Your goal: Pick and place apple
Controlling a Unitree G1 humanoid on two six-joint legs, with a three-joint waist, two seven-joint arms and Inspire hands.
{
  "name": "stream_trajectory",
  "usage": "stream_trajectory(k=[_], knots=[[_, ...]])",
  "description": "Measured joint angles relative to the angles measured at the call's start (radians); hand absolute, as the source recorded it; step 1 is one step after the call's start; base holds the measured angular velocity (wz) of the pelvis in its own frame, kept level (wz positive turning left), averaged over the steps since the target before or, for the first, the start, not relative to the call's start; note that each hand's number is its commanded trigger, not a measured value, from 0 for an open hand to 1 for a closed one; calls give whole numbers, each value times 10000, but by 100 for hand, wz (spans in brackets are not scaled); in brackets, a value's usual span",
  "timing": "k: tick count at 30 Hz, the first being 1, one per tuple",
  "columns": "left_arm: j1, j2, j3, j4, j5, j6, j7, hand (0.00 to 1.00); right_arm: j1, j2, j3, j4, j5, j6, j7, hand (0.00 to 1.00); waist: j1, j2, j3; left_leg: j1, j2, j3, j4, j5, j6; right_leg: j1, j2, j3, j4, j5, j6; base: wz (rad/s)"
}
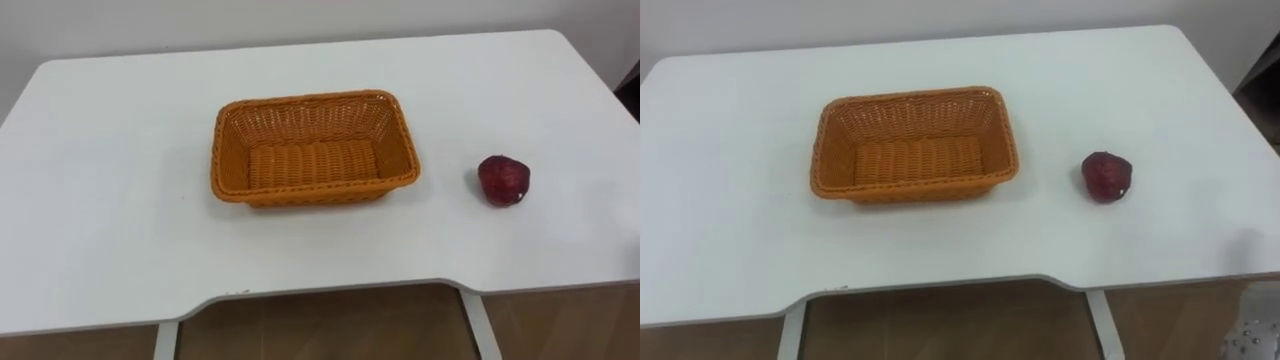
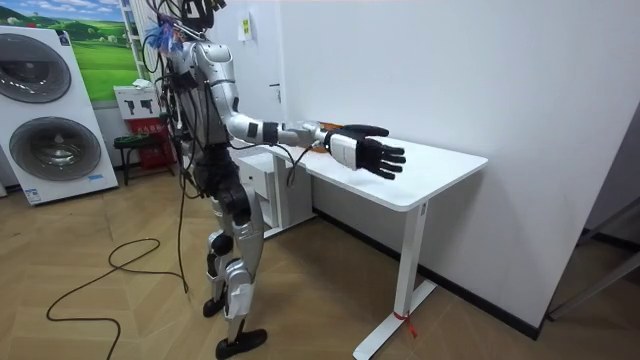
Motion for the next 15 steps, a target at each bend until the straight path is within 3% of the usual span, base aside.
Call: stream_trajectory(k=[5, 7, 12, 15], knots=[[-230, 99, -95, 1, 23, -66, -198, 0, -1, -171, 742, -296, -755, 9, 677, 0, 263, -122, 54, -65, 10, -8, 31, 5, 9, -81, -7, -4, 90, 0, 0, -1], [-222, 120, -149, -1, 16, -69, -253, 0, 0, -202, 1075, -280, -1124, 21, 1188, 0, 310, -171, 39, -94, 9, -8, 46, 8, 12, -112, -15, -16, 106, 3, -5, 0], [-110, 217, -358, -258, 15, -70, -370, 0, -1, -220, 1859, 11, -1188, 338, 2957, 0, 457, -385, 23, -14, 6, -74, 47, 8, 13, 3, -22, -85, 98, 4, -5, 3], [-78, 255, -399, -422, -14, -66, -388, 0, -8, -289, 2320, 348, -1461, 561, 4008, 0, 444, -405, 24, 22, 5, -177, 54, 8, 13, 119, -23, -206, 74, 5, -4, 9]])
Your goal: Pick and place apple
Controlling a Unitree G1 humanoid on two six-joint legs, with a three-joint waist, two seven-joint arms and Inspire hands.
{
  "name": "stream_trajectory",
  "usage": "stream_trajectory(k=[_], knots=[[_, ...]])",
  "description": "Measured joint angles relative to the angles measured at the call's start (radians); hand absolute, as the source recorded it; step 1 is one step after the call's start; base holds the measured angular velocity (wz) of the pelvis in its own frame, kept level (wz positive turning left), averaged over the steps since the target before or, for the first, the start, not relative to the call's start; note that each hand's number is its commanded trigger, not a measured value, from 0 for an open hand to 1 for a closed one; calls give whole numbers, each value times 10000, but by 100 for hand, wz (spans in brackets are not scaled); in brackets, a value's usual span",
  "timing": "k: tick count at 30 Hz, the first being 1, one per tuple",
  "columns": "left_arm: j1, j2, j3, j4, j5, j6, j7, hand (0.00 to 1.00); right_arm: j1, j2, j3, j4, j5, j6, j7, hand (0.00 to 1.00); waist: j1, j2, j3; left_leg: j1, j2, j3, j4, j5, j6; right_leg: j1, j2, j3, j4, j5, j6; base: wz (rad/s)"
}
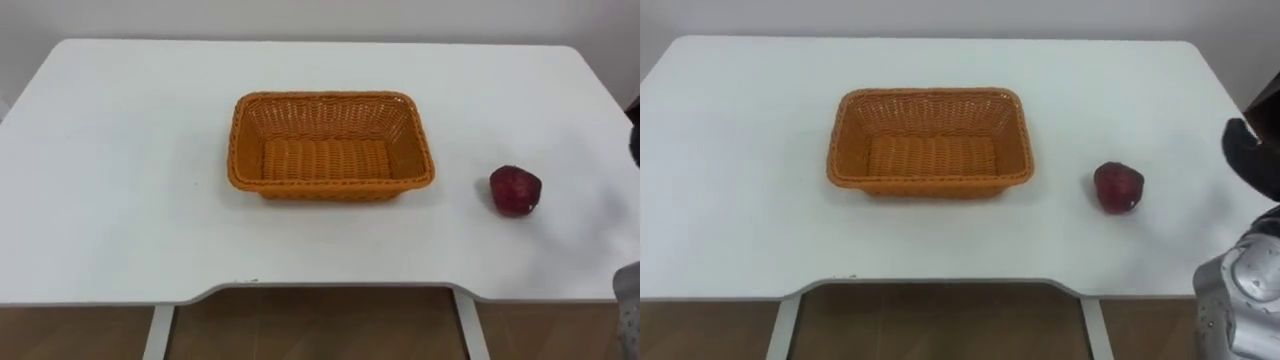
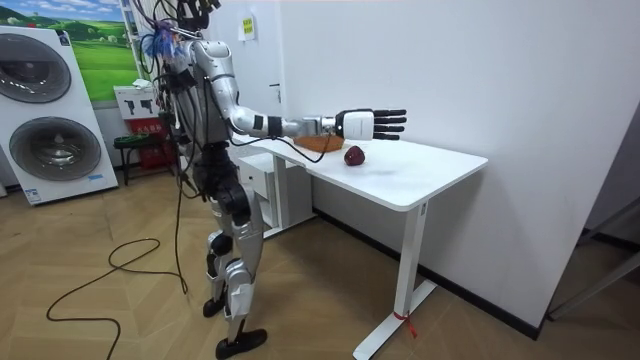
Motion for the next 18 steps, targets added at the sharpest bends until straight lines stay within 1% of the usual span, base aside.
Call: stream_trajectory(k=[1, 2, 3, 4, 6, 10, 11, 15, 18], knots=[[-2, 20, -35, -2, 0, 0, -5, 0, -15, -47, 119, 189, -42, 39, 207, 0, 4, 10, 6, 29, 0, -17, 0, 0, 0, 47, 0, -21, -9, 0, 0, 9], [3, 37, -80, 0, 0, 5, -17, 0, -22, -132, 317, 535, -115, 192, 581, 0, 21, 35, 0, 81, 1, -23, -2, 0, 0, 86, 0, -33, -10, 0, 1, 4], [-2, 36, -123, 17, 0, 8, -18, 0, -21, -143, 402, 733, -340, 384, 902, 0, 27, 68, 11, 86, 0, -23, -11, 0, 0, 91, 0, -34, -12, 0, 1, 0], [-5, 36, -132, 44, 0, 10, -18, 0, -21, -146, 470, 839, -394, 415, 1045, 0, 27, 87, 24, 82, 0, -22, -13, 0, 0, 84, 0, -33, -11, 0, 0, 0], [10, 35, -129, 179, 12, 62, -17, 0, 20, -146, 647, 1142, -544, 612, 1494, 0, 42, 144, 22, 78, 2, -12, -12, 0, 0, 54, 0, -30, -5, 0, 0, 0], [36, 50, -124, 250, 30, 88, -30, 0, 27, -145, 704, 1405, -964, 615, 1978, 0, 41, 170, 16, 64, 4, 0, -13, 0, 0, 43, -2, -34, -7, 0, 0, 0], [50, 51, -127, 250, 31, 88, -34, 0, 27, -145, 775, 1402, -1299, 615, 2093, 0, 37, 171, 14, 66, 5, 5, -13, 0, 0, 45, -2, -33, -7, 0, 0, 0], [40, 62, -140, 251, 161, 87, -45, 0, 28, -142, 1164, 1403, -2173, 614, 2416, 0, 35, 114, -17, 75, 5, 5, -7, 0, 0, 64, -7, -46, -4, 0, 0, 0], [44, 67, -140, 264, 207, 87, -54, 0, 29, -143, 1331, 1451, -2339, 611, 2634, 0, 29, 78, -34, 85, 5, -1, 0, 0, 0, 86, -8, -53, -6, 0, 0, 0]])
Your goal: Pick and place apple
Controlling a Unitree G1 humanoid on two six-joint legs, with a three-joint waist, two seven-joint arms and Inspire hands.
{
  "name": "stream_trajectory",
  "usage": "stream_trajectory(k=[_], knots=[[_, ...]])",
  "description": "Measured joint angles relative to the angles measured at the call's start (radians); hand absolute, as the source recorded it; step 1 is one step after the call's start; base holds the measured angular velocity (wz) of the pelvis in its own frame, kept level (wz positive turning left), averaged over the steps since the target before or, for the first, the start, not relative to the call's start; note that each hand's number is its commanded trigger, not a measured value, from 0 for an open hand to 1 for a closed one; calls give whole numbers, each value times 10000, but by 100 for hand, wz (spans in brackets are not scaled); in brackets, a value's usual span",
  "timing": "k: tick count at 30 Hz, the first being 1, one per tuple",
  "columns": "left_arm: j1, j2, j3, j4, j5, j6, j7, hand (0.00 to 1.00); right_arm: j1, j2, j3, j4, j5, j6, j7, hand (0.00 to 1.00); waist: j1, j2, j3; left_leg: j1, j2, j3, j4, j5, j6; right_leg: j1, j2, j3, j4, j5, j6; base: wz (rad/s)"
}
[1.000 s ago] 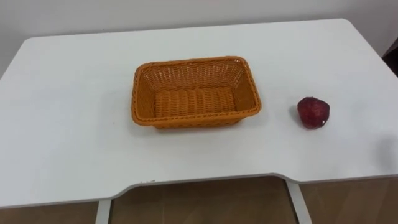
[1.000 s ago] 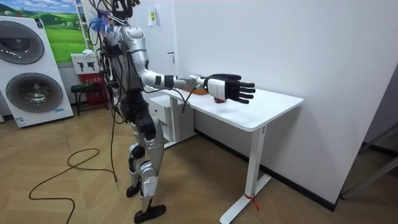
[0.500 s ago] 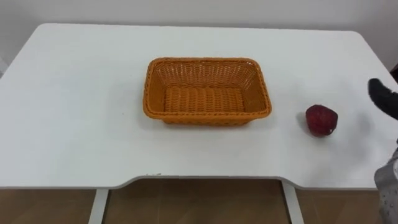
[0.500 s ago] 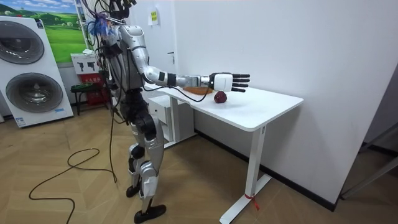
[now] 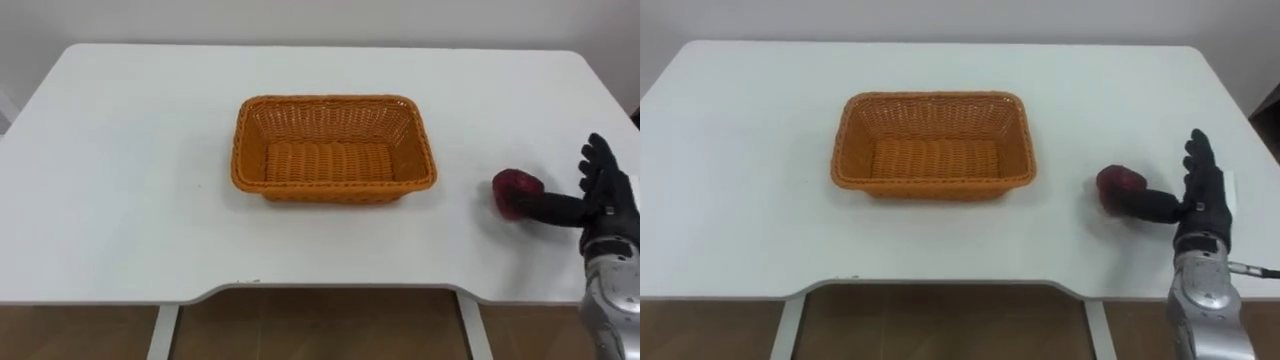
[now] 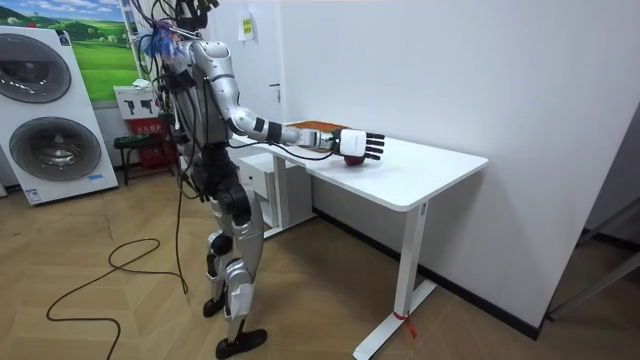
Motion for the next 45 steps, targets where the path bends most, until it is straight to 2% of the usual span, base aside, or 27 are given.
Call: stream_trajectory(k=[6, 13, 19, 25, 26, 27, 28, 33, 37, 39, 45], knots=[[7, 9, -8, 0, -2, 0, -100, 0, 3, -2, 92, 828, 16, 26, 514, 0, 1, -21, 9, 68, 0, -32, 38, 0, 0, 126, -19, -166, -8, 0, 0, 3], [30, 42, 6, 3, -1, 1, -313, 0, 5, -15, -29, 993, 42, -15, 975, 0, -26, -57, -40, 67, -5, -79, 42, 0, 0, 150, -24, -212, -7, 0, 0, 1], [41, 42, 15, 42, 8, -3, -495, 0, -11, -55, -216, 1088, -9, -15, 1120, 0, -2, -57, -49, 141, -7, -90, 44, 0, 0, 235, -24, -235, 3, 0, 0, 0], [17, 52, 215, 228, 27, -5, -602, 0, -849, -193, -739, 2257, 189, -17, 1021, 2, 5, -93, -23, 162, -9, -113, 59, 10, 13, 328, -25, -269, 3, 0, -1, 1], [20, 78, 196, 334, 17, -2, -598, 0, -984, -254, -731, 2458, 269, -16, 983, 17, 11, -94, -19, 160, -11, -123, 62, 10, 14, 328, -25, -272, 3, 0, -1, 0], [29, 97, 182, 389, 20, 42, -586, 0, -1129, -263, -717, 2657, 319, -16, 897, 100, -4, -99, -10, 144, -13, -175, 80, 10, 14, 340, -26, -303, 3, 1, -1, 10], [11, 119, 173, 388, 20, 109, -577, 0, -1208, -263, -717, 2808, 342, -15, 774, 100, -11, -122, 24, 107, -14, -256, 145, 10, 14, 328, -28, -392, 1, 0, -1, 15], [-94, 145, 162, 380, 41, 320, -613, 0, -1676, -404, -717, 3471, 168, 33, 710, 100, 70, -196, 63, -27, -16, -337, 234, 9, 13, 278, -35, -497, 11, 0, -2, 6], [-122, 282, 167, 379, 241, 564, -822, 0, -2026, -478, -715, 3944, -107, 283, 698, 100, 148, -322, 56, -48, -21, -386, 272, 9, 13, 293, -35, -531, 5, 0, -2, 2], [-146, 302, 166, 379, 245, 673, -831, 0, -2176, -523, -713, 4167, -209, 388, 633, 100, 216, -365, 28, -107, -28, -423, 309, 8, 13, 270, -36, -550, 6, 0, -2, 4], [-204, 354, 163, 373, 232, 699, -823, 0, -2271, -683, -679, 4284, -582, 461, 705, 100, 288, -328, 13, -190, -27, -577, 383, 8, 13, 292, -39, -783, 17, 0, -3, 8]])
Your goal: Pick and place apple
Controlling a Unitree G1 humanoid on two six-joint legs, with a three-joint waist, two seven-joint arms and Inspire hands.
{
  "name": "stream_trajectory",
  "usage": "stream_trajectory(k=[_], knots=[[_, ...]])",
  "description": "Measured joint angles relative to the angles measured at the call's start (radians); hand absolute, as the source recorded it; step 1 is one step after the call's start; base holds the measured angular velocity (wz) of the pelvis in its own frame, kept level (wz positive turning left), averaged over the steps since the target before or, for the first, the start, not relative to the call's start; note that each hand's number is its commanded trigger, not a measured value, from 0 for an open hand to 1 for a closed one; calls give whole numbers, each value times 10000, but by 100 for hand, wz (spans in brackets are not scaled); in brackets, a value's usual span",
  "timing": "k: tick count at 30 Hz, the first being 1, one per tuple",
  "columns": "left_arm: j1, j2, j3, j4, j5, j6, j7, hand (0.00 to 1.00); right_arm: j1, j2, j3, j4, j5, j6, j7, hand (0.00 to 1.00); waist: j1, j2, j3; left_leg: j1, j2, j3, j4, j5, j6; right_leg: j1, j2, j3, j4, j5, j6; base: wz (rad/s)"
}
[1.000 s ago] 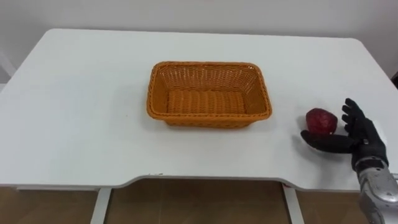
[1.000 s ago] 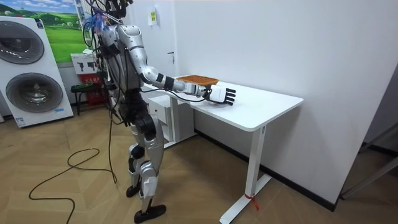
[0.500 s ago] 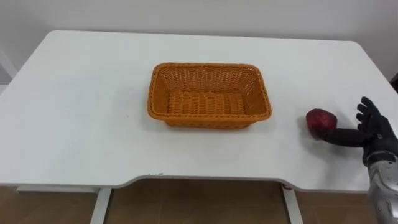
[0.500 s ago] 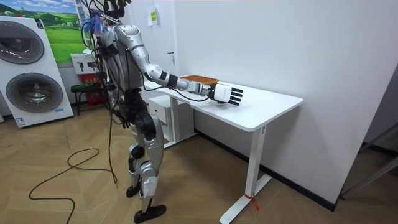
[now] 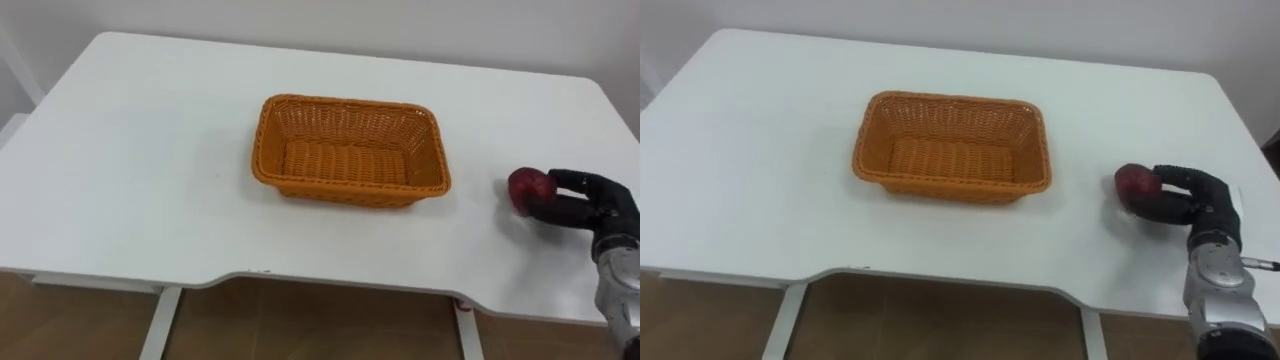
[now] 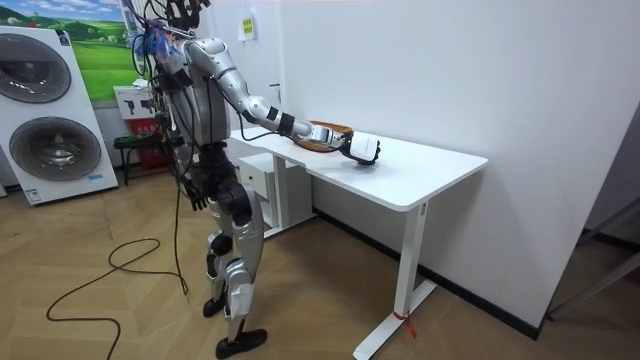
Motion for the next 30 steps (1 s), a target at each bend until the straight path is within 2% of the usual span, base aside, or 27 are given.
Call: stream_trajectory(k=[6, 10, 17, 20, 22, 23, 25, 26, 30], knots=[[-13, 75, -3, 3, 3, 21, 20, 0, -102, -199, 265, 317, -264, -18, 2, 100, 162, -50, 1, 52, 1, 8, -18, 0, 0, 37, 0, -11, -3, 0, 0, 0], [-37, 96, -6, 3, 6, 21, 27, 0, -103, -200, 280, 410, -268, -17, -3, 100, 218, -138, -1, 50, 1, 7, -19, 0, 0, 45, 0, -16, -4, 0, 0, 0], [-134, 96, -16, 1, -8, 19, 109, 0, -108, -202, 350, 327, -91, -18, -65, 100, 222, -144, -2, -36, 3, 4, -16, 0, 0, 50, 1, -3, 6, 1, -1, 0], [-215, 93, -13, 4, -5, 18, 123, 0, -109, -201, 361, -223, 238, 198, -56, 100, 232, -29, 24, -105, -1, 8, -6, -1, 0, 2, 1, 16, 6, 5, -7, 0], [-253, 93, -120, 2, -18, 15, 211, 0, -109, -200, 373, -764, 366, 205, -82, 100, 230, 92, 25, -94, -6, 17, -11, -1, 0, -40, 0, 22, 13, 7, -10, 0], [-276, 89, -169, -2, -17, 14, 290, 0, -108, -196, 398, -1143, 597, 205, -132, 100, 241, 175, -10, -84, -5, 24, -18, 0, 0, -59, 1, 40, 16, 6, -10, -3], [-256, 73, -167, -14, -11, 14, 320, 0, -107, -193, 450, -1791, 694, 205, -199, 100, 238, 311, -19, -12, -6, 34, -36, 0, 0, -41, 1, 49, 13, 6, -9, -2], [-235, 77, -160, -43, -8, 15, 359, 0, -106, -193, 480, -2188, 783, 206, -207, 100, 232, 374, -50, 36, -6, 34, -56, 0, 0, 2, -1, 34, 9, 6, -8, 0], [-209, 76, -164, -212, -5, 14, 538, 0, -106, -193, 716, -3388, 769, 206, -416, 100, 281, 391, -45, 204, -5, 26, -172, 7, -9, 87, 6, 22, 4, 1, -2, 0]])
